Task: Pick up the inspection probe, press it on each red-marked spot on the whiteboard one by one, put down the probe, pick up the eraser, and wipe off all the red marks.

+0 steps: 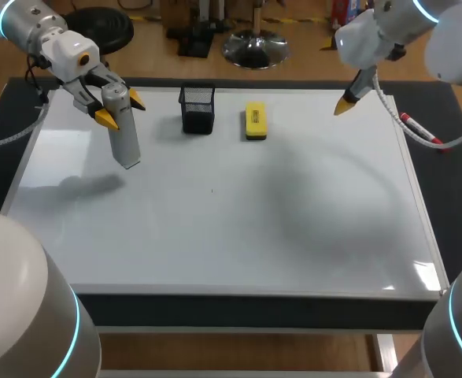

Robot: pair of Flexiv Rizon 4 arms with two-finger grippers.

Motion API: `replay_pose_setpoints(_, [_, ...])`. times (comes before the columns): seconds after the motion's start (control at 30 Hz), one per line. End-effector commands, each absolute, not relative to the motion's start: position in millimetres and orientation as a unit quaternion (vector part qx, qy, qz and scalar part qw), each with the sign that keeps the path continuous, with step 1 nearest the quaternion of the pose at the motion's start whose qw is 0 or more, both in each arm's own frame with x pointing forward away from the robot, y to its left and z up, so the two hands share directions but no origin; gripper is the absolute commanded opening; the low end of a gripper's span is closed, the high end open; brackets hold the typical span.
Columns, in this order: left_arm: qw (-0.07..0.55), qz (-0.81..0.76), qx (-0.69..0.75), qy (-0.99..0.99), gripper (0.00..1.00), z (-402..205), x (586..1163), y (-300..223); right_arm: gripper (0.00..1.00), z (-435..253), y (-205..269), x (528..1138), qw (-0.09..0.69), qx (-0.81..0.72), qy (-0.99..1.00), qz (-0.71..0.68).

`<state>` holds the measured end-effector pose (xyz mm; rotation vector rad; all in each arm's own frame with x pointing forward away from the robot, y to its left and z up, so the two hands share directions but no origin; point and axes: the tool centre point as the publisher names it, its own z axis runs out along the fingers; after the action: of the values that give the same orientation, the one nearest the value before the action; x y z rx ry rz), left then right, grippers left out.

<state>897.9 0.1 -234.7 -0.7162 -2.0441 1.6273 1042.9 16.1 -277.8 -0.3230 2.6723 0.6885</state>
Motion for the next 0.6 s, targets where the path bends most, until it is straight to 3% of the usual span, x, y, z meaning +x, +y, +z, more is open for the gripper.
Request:
replay_pose_setpoints(0.03, [0.207, 0.581, -0.255, -0.744, 0.00, -232, 898, -3, 1.00, -277, 16, 1043, 0.180, -0.115, 0.947, 0.242])
replay_pose_setpoints(0.6, [0.122, 0.598, -0.145, -0.779, 0.00, -203, 924, -11, 1.00, -277, 16, 1043, 0.180, -0.115, 0.947, 0.242])
